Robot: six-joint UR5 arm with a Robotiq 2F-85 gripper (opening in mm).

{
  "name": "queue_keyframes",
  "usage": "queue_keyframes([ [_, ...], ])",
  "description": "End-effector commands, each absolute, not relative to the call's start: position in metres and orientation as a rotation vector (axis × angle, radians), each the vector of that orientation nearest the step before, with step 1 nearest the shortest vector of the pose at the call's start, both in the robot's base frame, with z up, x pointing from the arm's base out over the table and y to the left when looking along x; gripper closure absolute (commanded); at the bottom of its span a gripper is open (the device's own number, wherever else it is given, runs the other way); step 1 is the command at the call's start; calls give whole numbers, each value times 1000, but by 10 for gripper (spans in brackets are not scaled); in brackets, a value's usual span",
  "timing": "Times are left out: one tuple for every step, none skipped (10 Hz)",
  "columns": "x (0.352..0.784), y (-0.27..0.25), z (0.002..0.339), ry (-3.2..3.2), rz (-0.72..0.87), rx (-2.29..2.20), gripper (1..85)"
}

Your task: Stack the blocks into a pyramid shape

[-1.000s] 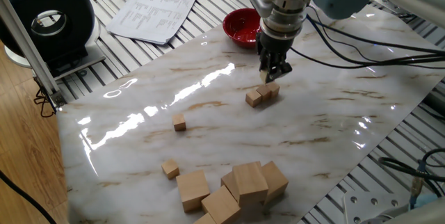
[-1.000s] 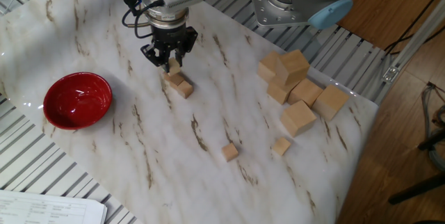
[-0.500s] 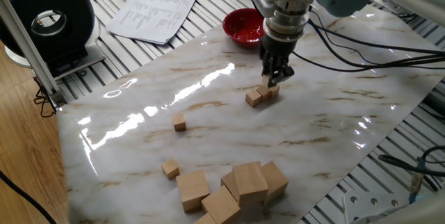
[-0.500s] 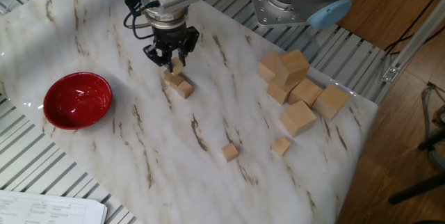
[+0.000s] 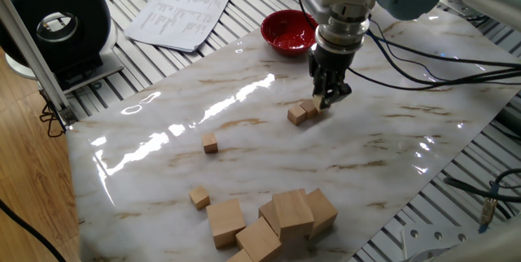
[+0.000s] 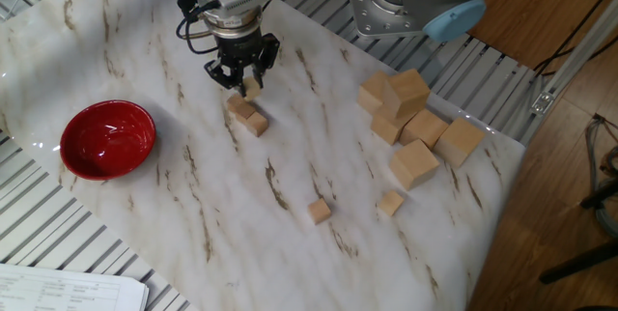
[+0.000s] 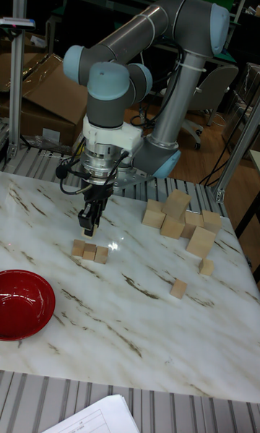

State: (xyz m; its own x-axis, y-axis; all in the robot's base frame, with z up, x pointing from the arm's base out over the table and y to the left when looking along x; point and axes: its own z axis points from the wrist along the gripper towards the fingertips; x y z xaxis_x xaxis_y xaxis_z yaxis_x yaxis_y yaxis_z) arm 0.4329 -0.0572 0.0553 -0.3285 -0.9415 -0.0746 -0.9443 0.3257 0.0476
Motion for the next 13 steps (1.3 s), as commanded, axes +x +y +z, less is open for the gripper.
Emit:
queue_keyframes([
  [423, -59, 49, 2520, 161, -1817, 847],
  [422, -66, 48, 2505, 139, -1862, 847],
  [419, -70, 47, 2498, 139, -1887, 847],
  [416, -74, 45, 2493, 140, -1911, 847],
  [414, -77, 44, 2488, 133, -1931, 847],
  [413, -80, 44, 2483, 121, -1954, 847],
  [412, -80, 43, 2485, 121, -1956, 847],
  [412, -80, 42, 2485, 118, -1956, 847],
  [413, -80, 41, 2482, 112, -1960, 847],
  [415, -83, 40, 2479, 93, -1968, 847],
  [417, -83, 39, 2477, 90, -1967, 847],
  [419, -83, 37, 2476, 87, -1960, 847],
  [420, -82, 37, 2475, 90, -1956, 847],
])
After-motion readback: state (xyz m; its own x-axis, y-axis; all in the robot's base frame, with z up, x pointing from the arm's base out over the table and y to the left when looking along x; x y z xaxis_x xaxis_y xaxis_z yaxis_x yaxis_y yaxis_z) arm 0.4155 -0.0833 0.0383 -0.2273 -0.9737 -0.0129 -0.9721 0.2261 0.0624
